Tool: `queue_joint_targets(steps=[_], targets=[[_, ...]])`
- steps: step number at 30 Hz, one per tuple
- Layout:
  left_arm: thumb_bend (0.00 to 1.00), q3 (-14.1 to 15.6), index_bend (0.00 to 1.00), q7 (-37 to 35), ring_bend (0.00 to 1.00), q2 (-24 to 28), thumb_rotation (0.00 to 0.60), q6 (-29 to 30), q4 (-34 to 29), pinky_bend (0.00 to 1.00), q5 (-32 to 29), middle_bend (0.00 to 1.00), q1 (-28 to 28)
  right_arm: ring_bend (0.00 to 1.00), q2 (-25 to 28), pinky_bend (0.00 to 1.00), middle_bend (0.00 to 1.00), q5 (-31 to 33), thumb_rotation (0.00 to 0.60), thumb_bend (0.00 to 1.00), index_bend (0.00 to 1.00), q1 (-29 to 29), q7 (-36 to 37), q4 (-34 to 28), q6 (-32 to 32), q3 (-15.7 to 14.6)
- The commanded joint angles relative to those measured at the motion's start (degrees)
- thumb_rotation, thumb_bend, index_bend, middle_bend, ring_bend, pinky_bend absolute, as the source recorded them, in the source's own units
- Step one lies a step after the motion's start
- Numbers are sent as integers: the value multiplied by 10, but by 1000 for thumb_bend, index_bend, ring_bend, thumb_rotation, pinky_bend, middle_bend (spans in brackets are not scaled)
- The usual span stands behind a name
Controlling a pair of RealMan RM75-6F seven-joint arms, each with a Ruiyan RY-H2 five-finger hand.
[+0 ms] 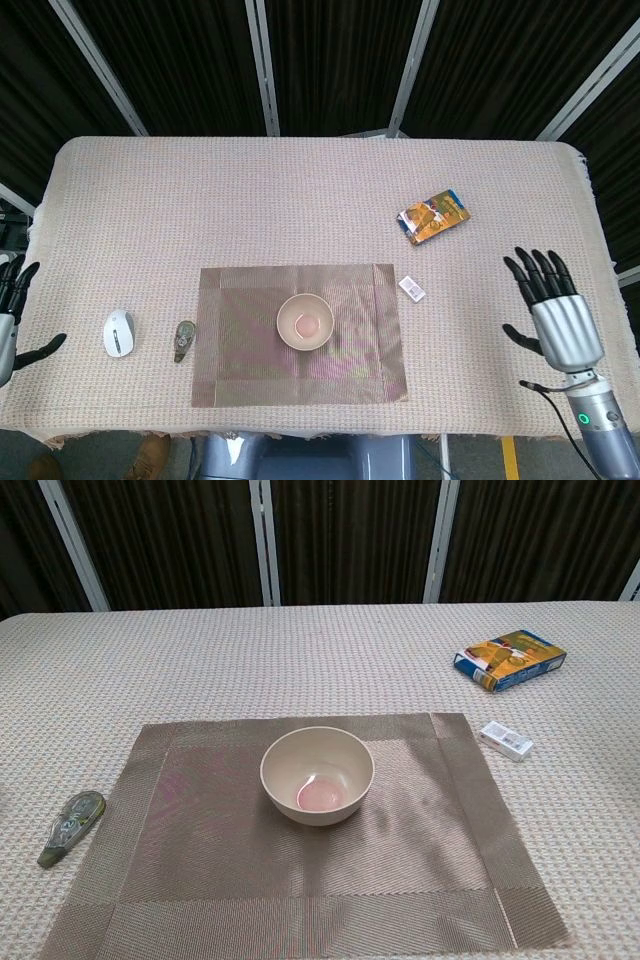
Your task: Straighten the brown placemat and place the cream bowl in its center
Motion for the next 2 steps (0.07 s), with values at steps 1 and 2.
queue_joint_targets(steps=[1, 2], targets=[[0, 2, 0, -1, 0, -1, 600, 1, 1, 0, 6, 0, 1, 0, -8, 0, 0, 9, 600, 0, 0, -29, 26, 26, 11, 0], [0, 2, 0, -2, 0, 0, 600, 1, 0, 0, 8, 0, 2, 0, -10, 0, 0, 9, 600, 0, 0, -34, 30, 31, 11, 0]])
